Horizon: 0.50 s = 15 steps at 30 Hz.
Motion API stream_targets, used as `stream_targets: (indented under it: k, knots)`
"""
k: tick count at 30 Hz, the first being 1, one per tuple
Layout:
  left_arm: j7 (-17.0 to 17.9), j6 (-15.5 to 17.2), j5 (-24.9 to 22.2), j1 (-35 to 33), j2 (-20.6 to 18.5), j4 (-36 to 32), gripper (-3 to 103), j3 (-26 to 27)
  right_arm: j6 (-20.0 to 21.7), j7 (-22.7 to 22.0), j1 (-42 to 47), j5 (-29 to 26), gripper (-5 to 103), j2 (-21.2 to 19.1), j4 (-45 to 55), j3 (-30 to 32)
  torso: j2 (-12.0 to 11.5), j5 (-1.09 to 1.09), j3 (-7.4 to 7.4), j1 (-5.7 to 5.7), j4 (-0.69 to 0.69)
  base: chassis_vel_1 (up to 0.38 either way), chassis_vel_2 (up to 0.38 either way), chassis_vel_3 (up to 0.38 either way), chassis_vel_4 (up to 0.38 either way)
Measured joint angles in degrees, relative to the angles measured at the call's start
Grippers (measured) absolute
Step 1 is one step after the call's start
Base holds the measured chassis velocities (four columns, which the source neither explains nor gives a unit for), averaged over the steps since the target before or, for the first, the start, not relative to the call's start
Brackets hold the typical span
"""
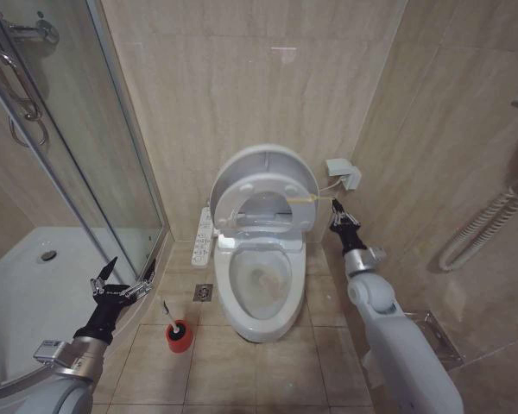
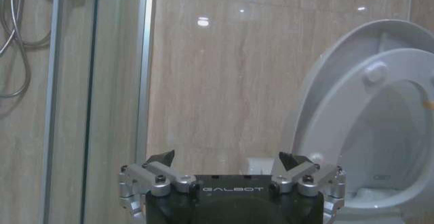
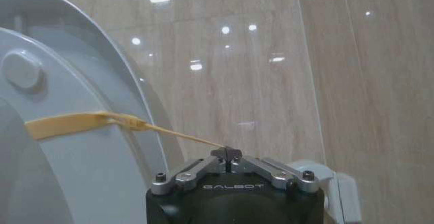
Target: Open the toilet lid, clean the toilet bowl with a toilet brush, close the toilet lid, and flush.
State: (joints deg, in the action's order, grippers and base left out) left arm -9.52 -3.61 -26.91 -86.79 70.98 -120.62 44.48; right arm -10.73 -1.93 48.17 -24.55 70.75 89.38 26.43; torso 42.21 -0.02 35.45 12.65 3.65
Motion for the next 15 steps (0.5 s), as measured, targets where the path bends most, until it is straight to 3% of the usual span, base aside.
stream_targets:
  k: [15]
  knots:
    - [0.0, 0.0, 0.0, 0.0, 0.0, 0.0, 100, 0.0, -0.6, -1.4, -14.3, -0.5, 0, 1.3, -12.2, -5.6, 0.0, 0.03, 0.01, 0.01, 0.07, 0.000, 0.000, 0.000, 0.000]
